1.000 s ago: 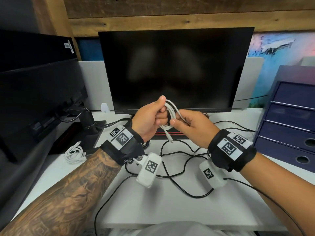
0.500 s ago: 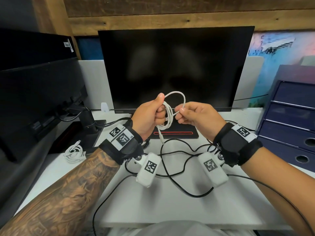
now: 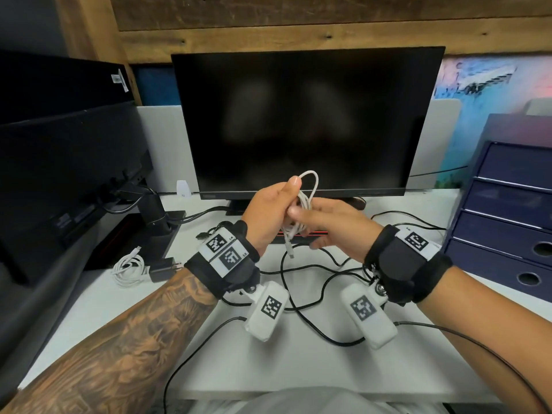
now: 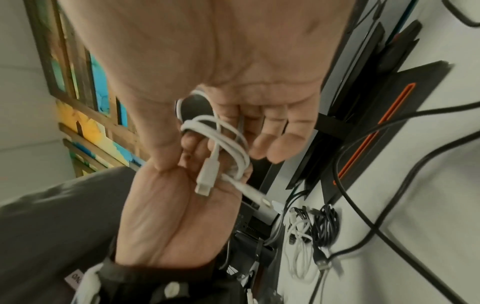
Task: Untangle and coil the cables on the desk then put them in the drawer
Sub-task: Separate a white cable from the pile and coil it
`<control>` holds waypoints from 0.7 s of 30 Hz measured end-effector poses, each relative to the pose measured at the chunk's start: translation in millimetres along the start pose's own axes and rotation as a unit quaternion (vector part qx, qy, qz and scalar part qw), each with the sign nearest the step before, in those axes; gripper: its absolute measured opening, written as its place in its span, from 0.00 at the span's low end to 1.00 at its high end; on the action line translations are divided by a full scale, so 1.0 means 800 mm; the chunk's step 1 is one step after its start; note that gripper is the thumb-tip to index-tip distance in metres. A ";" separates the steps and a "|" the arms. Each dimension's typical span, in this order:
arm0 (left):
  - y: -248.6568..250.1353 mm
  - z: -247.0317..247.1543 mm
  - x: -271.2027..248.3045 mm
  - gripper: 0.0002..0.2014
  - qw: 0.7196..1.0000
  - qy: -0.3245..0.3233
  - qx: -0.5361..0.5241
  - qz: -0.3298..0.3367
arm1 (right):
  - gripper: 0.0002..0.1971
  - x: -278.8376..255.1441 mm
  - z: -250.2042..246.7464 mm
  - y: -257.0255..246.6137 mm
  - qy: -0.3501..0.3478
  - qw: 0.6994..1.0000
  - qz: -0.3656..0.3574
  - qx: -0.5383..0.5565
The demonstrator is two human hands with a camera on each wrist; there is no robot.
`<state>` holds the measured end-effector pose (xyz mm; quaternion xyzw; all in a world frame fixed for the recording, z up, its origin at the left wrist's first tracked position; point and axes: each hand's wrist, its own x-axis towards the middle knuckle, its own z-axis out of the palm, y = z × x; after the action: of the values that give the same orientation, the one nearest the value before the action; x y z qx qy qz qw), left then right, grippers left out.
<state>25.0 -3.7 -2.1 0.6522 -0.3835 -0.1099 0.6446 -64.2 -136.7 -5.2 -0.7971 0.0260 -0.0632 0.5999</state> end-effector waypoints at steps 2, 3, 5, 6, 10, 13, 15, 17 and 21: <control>-0.005 0.003 0.001 0.22 1.000 -0.004 0.015 0.007 | 0.17 -0.004 0.004 0.002 -0.005 1.000 0.001 -0.029; -0.006 0.003 0.002 0.22 1.000 -0.007 0.015 0.008 | 0.14 -0.005 0.008 0.003 0.005 1.000 -0.006 -0.030; -0.007 0.001 0.004 0.21 1.000 0.000 0.009 0.011 | 0.11 -0.005 0.014 0.004 0.043 0.998 -0.033 -0.012; -0.005 -0.001 0.006 0.21 1.000 0.015 0.014 0.013 | 0.11 -0.005 0.017 0.003 0.067 0.997 -0.045 -0.005; 0.000 -0.016 0.014 0.20 0.993 0.119 0.014 0.016 | 0.13 -0.002 0.015 -0.001 0.115 0.990 -0.060 -0.056; -0.002 -0.033 0.021 0.21 0.986 0.156 -0.054 -0.007 | 0.04 -0.002 -0.003 0.001 0.150 0.949 -0.095 -0.260; -0.002 -0.037 0.022 0.21 0.983 0.124 -0.130 -0.029 | 0.06 0.001 -0.015 0.003 0.202 0.869 -0.156 -0.424; 0.001 -0.037 0.021 0.22 0.977 0.069 -0.196 -0.050 | 0.07 0.005 -0.024 0.006 0.252 0.822 -0.218 -0.461; 0.011 -0.029 0.016 0.23 0.952 -0.022 -0.292 -0.091 | 0.07 0.011 -0.021 0.016 0.265 0.922 -0.213 -0.182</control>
<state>45.4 6.9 13.9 0.4650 -0.2879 -0.2900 0.7854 -57.6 -157.8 -12.5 -0.8334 0.0249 -0.3929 0.3878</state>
